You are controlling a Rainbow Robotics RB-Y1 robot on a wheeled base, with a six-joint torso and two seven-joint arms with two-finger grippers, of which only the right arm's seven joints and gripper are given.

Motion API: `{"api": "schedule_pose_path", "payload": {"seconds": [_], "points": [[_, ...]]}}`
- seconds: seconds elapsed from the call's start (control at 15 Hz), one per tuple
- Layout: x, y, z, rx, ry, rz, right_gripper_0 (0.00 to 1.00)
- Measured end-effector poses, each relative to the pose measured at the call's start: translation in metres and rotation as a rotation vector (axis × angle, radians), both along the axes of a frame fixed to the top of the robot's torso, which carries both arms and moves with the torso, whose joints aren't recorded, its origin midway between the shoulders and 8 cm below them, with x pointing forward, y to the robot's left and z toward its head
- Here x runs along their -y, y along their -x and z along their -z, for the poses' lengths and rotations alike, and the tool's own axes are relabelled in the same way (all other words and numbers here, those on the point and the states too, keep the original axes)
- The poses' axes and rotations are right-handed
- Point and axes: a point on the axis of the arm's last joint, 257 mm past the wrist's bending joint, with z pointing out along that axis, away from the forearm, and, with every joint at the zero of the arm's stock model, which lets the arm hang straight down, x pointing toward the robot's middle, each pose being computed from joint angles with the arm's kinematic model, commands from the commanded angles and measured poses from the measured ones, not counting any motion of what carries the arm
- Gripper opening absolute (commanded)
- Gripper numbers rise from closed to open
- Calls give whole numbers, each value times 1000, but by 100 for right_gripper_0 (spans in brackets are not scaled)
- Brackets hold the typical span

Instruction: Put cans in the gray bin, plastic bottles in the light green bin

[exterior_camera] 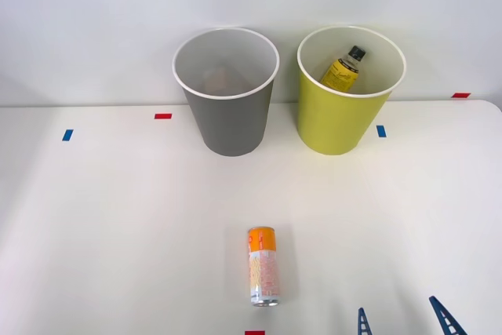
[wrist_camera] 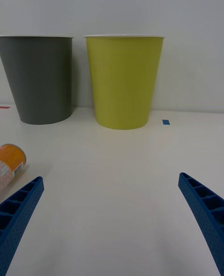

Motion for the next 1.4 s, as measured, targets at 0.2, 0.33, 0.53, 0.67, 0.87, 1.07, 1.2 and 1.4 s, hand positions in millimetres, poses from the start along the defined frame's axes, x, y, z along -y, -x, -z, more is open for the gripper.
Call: {"api": "schedule_pose_path", "payload": {"seconds": [0.2,0.33,0.53,0.67,0.87,1.07,1.2,1.4], "points": [[0,0,0,0,0,0,100],[0,0,0,0,0,0,100],[0,0,0,0,0,0,100],[0,0,0,0,0,0,100],[0,0,0,0,0,0,100],[0,0,0,0,0,0,100],[0,0,0,0,0,0,100],[0,0,0,0,0,0,100]]}}
